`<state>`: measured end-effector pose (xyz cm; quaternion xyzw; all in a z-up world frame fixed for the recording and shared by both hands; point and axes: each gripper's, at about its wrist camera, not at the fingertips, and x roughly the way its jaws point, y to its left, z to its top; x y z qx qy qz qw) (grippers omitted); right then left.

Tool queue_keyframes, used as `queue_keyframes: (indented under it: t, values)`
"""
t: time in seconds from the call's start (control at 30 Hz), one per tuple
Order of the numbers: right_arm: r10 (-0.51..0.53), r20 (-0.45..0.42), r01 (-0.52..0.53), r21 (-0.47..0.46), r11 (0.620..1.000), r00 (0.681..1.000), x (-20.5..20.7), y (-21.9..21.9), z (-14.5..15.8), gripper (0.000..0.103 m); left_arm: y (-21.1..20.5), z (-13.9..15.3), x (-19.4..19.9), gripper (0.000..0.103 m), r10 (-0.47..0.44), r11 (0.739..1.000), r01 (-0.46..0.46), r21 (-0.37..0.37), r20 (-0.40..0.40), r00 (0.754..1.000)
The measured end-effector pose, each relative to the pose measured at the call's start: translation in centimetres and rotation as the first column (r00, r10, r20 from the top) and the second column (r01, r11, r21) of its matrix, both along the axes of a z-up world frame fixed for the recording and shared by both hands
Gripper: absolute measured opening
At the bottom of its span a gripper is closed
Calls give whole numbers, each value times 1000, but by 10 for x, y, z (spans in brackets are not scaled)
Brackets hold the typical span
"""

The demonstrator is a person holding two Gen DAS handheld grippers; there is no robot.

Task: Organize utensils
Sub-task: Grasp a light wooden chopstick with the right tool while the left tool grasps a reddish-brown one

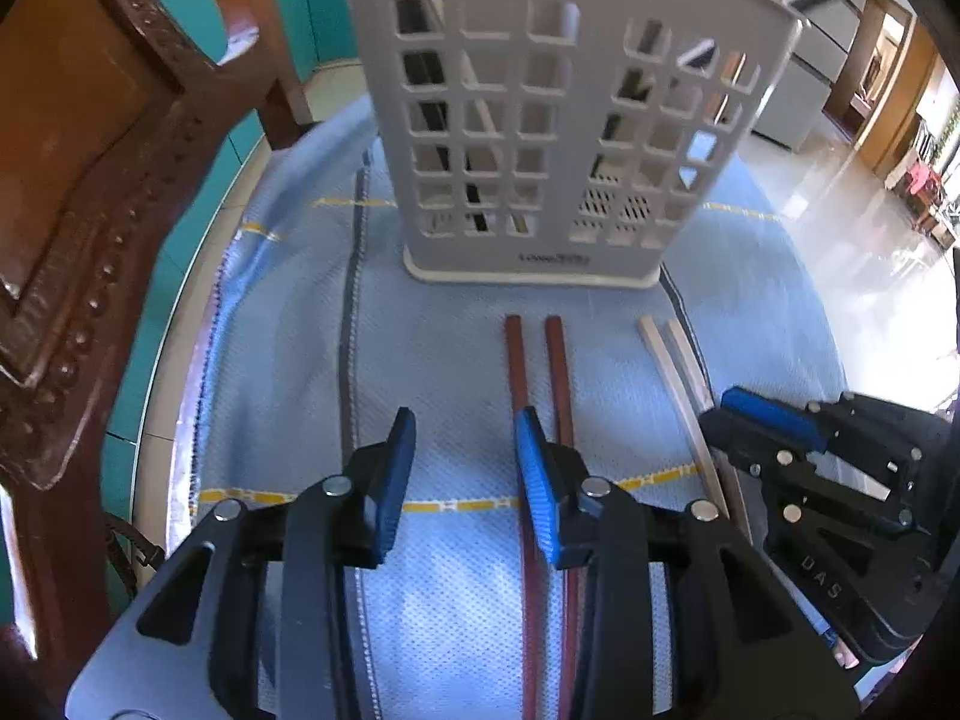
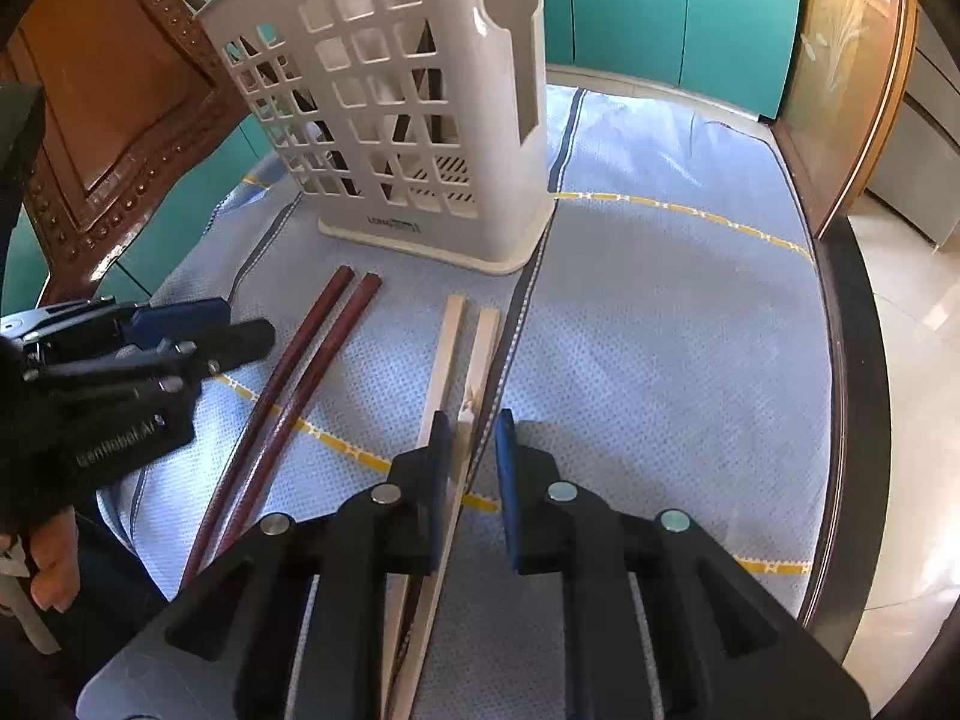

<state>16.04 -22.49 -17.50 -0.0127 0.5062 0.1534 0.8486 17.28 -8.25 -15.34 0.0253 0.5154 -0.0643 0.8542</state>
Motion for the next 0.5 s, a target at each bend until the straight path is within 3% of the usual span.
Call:
queue_keyframes:
  t: [0.17,0.5]
  values:
    - [7,2,-7,-5,1000,1000,0,1,1,9,-4,-7,1,37,-7,1000,7,10,-19,1000]
    - [-19,6,19,-36,999,1000,-1,-5,3,10,-6,-16,7,44,-1,1000,2,12,-35,999]
